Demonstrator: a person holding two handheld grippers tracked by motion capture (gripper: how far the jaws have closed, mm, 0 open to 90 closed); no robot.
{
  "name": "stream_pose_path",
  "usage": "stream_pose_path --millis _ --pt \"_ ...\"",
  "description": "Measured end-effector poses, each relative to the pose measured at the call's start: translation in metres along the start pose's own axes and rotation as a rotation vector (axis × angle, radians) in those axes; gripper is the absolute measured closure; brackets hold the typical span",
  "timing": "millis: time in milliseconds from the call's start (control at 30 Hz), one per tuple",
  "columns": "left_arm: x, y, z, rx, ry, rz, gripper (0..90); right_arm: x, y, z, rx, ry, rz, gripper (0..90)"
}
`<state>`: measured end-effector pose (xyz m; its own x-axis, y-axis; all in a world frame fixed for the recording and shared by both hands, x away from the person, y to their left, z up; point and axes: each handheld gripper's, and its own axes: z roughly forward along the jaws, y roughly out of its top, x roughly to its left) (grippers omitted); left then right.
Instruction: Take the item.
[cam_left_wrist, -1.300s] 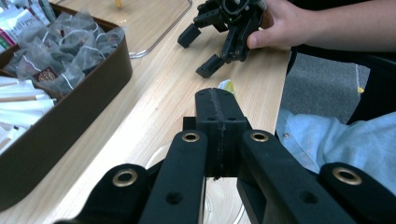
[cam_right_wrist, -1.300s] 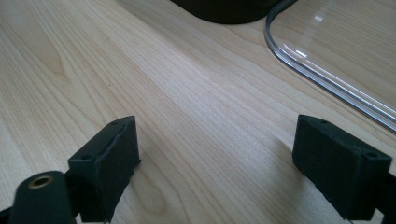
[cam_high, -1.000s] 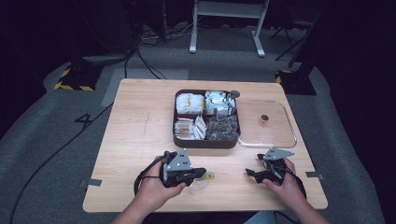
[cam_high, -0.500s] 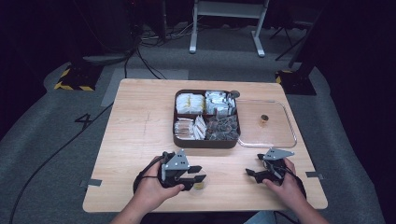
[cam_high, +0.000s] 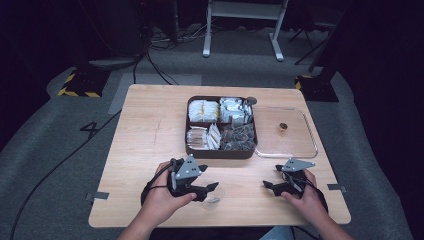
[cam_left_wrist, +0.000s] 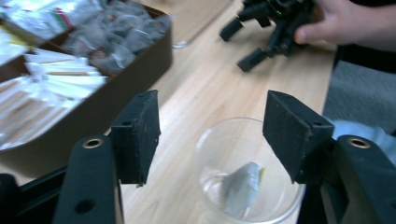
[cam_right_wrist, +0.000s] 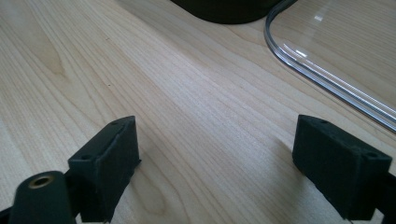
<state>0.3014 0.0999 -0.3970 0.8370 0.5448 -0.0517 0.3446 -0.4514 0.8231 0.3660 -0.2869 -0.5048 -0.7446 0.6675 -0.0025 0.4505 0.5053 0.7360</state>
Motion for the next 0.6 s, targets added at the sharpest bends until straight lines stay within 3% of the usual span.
stream_pose_path --millis 67,100,167,267,433,533,600 --pt "0.004 -0.001 -0.004 0.013 0.040 0.007 34.9 0.000 0.000 0.000 0.000 0.000 -0.001 14.7" --pt "0.004 -0.001 -0.004 0.013 0.040 0.007 34.2 0.000 0.000 0.000 0.000 0.000 0.001 14.7" --pt "0.011 -0.005 -0.009 0.047 0.093 0.001 32.8 0.000 0.000 0.000 0.000 0.000 0.001 14.7" --pt "0.016 -0.008 -0.013 0.068 0.123 0.009 32.4 0.000 0.000 0.000 -0.001 0.000 0.000 14.7" --pt "0.027 -0.018 -0.025 0.071 0.158 -0.027 31.8 0.000 0.000 0.000 0.000 0.000 0.000 14.7" --pt "0.038 -0.031 -0.033 0.083 0.204 -0.052 31.3 0.000 0.000 0.000 0.000 0.001 0.001 14.7" --pt "0.041 -0.035 -0.033 0.092 0.213 -0.052 31.2 0.000 0.000 0.000 0.000 0.000 0.000 14.7"
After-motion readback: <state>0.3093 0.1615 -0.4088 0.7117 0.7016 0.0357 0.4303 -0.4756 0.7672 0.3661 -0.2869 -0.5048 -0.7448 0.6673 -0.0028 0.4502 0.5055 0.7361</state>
